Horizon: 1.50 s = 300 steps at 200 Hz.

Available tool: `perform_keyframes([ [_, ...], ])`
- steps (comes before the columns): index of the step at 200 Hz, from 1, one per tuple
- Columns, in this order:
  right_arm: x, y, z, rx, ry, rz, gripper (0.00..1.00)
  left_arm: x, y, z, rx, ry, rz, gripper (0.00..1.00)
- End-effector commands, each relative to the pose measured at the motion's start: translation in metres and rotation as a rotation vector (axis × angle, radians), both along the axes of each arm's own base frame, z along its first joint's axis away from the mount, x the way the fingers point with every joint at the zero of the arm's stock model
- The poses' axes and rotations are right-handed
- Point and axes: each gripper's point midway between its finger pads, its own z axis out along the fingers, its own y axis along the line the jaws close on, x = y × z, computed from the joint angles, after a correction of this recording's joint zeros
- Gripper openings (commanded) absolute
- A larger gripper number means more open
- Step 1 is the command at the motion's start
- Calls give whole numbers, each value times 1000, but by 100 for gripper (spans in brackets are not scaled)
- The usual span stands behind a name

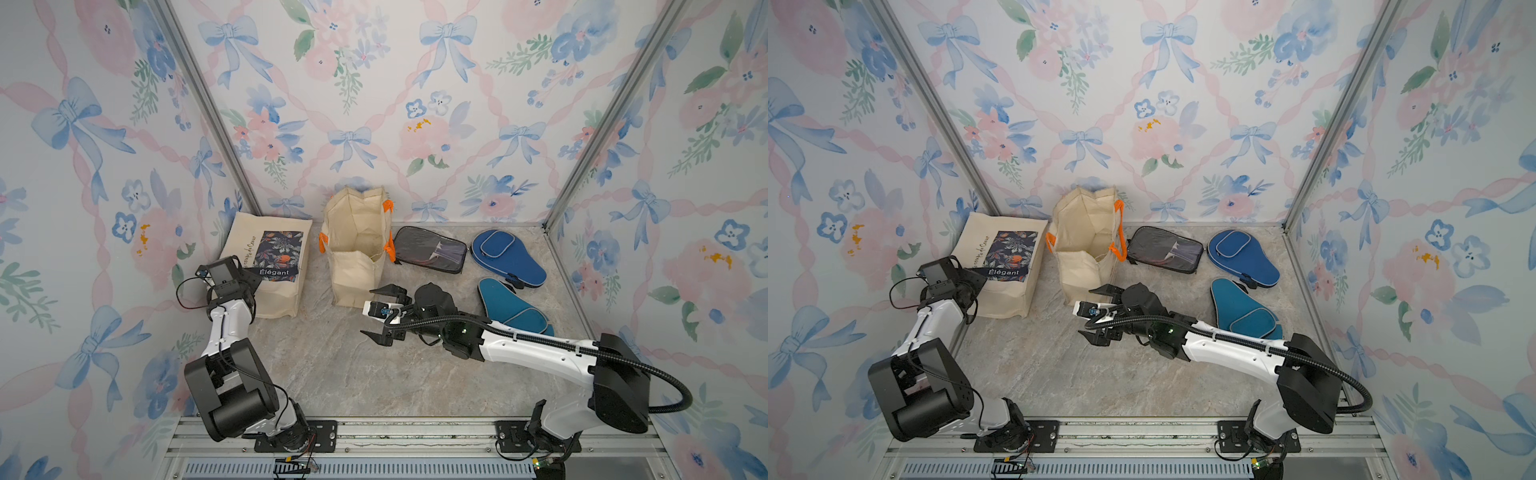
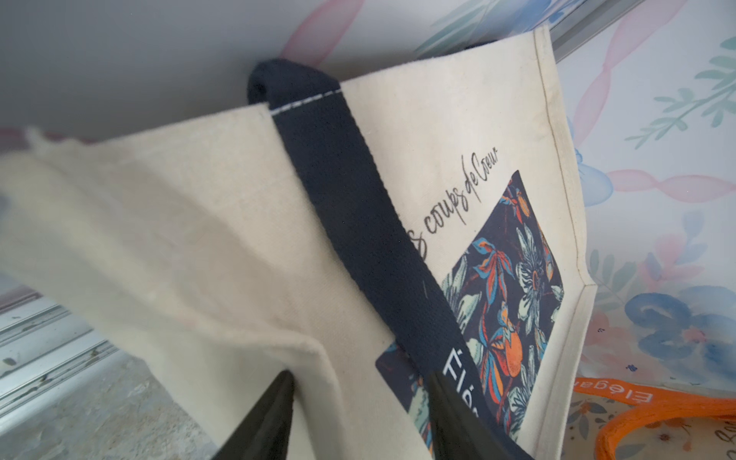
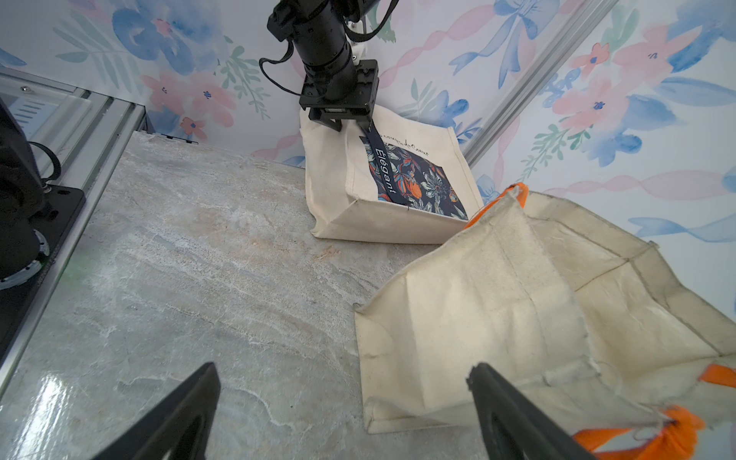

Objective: Remove the ping pong set from the canvas bag
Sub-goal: Pick up the canvas bag from the corner of the board.

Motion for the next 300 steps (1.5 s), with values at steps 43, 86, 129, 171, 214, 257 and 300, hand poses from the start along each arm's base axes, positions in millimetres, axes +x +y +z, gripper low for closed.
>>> perform_keyframes([
  [43,2,0,0,4,-6,-23,97,5,-5,15,48,-38,-58,0],
  [86,16,-8,1,16,4,-88,97,13,-10,42,113,-76,-81,0],
  [129,57,-41,24,199,147,-223,97,29,-36,100,316,-119,-134,0],
  [171,103,-89,39,375,283,-386,97,40,-82,142,601,-64,-190,0],
  [214,131,-126,41,491,367,-484,97,52,-125,144,838,65,-261,0],
  [257,141,-140,42,526,404,-527,97,57,-142,156,995,96,-312,0],
  [300,126,-132,52,562,382,-467,97,63,-145,171,1010,57,-337,0],
])
